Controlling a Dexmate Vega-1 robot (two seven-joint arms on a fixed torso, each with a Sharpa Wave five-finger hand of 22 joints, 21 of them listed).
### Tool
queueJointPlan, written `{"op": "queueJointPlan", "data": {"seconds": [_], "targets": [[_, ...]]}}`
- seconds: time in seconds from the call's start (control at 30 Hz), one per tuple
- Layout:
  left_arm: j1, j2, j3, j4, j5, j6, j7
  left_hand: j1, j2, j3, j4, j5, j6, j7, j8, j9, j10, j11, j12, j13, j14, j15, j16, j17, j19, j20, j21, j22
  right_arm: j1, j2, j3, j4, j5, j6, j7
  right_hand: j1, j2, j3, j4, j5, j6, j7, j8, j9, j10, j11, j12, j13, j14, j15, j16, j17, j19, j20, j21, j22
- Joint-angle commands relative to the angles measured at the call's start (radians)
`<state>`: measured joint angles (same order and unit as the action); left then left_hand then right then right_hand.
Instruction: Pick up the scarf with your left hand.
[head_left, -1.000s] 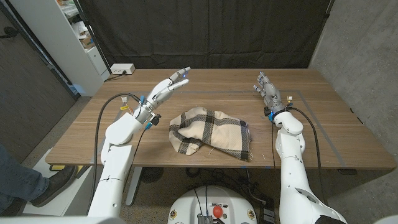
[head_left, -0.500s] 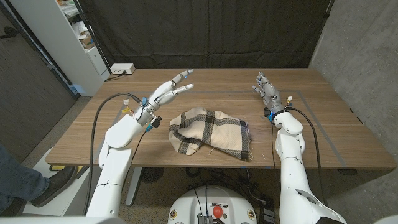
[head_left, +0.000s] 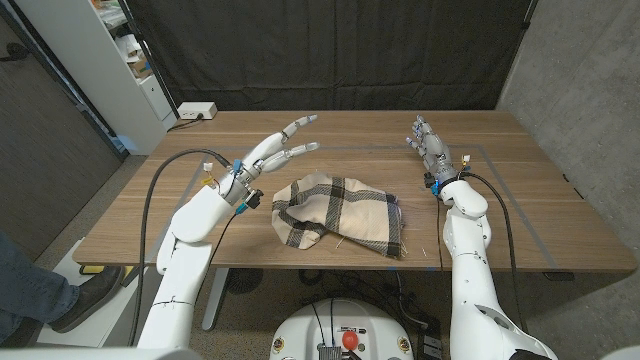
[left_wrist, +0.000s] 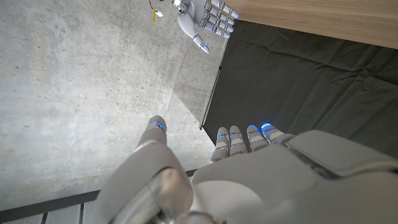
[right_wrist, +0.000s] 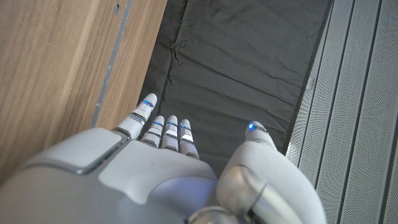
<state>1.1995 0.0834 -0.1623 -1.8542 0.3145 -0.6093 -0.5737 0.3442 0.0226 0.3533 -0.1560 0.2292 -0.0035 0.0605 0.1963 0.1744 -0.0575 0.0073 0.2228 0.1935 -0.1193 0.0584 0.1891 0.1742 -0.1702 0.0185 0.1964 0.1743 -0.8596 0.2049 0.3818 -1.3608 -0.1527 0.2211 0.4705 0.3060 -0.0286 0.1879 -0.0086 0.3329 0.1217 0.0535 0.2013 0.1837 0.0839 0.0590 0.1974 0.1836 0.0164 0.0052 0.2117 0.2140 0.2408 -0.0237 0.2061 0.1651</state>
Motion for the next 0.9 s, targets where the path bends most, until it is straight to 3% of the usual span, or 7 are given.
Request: {"op": "queueJointPlan", "data": {"seconds": [0.03,0.2,0.9], "targets": [[0.037,-0.009,0.007,-0.062,0.141,-0.036,0.084,0.018,-0.001,0.007,-0.008,-0.003,0.007,-0.002,0.005,0.005,0.006,-0.002,0.004,0.003,0.009,0.0,0.006,0.005,-0.018,0.005,-0.001,0.003,0.003,-0.005,0.009,0.011,0.012,0.009,0.007,0.003,0.008,0.003,-0.006,0.007,0.009,-0.002,0.002,0.006,0.009,0.0,0.004,0.005,0.007,-0.003,0.004,0.0,0.01,-0.004,-0.002,0.004],[0.048,-0.02,0.003,-0.075,0.209,-0.048,0.139,0.027,0.0,0.01,-0.01,-0.004,0.009,-0.004,0.006,0.005,0.008,-0.003,0.005,0.003,0.012,-0.001,0.006,0.005,-0.015,0.007,0.0,0.003,0.006,-0.006,0.01,0.016,0.013,0.008,0.009,0.003,0.009,0.003,-0.007,0.008,0.011,-0.002,0.003,0.006,0.011,0.0,0.004,0.005,0.007,-0.004,0.003,-0.001,0.014,-0.004,-0.002,0.004],[0.05,0.02,0.027,-0.079,0.298,-0.061,0.184,0.062,-0.003,0.019,-0.015,-0.007,0.003,-0.014,0.002,0.006,0.01,-0.001,0.003,0.004,0.021,0.002,0.006,0.006,-0.009,0.015,0.001,0.003,0.011,0.002,0.003,0.03,0.003,0.017,-0.002,0.005,0.01,0.002,-0.01,0.01,0.024,-0.007,0.005,0.006,0.021,-0.004,0.005,0.005,0.016,-0.007,0.004,-0.002,0.021,-0.003,-0.004,0.004]]}}
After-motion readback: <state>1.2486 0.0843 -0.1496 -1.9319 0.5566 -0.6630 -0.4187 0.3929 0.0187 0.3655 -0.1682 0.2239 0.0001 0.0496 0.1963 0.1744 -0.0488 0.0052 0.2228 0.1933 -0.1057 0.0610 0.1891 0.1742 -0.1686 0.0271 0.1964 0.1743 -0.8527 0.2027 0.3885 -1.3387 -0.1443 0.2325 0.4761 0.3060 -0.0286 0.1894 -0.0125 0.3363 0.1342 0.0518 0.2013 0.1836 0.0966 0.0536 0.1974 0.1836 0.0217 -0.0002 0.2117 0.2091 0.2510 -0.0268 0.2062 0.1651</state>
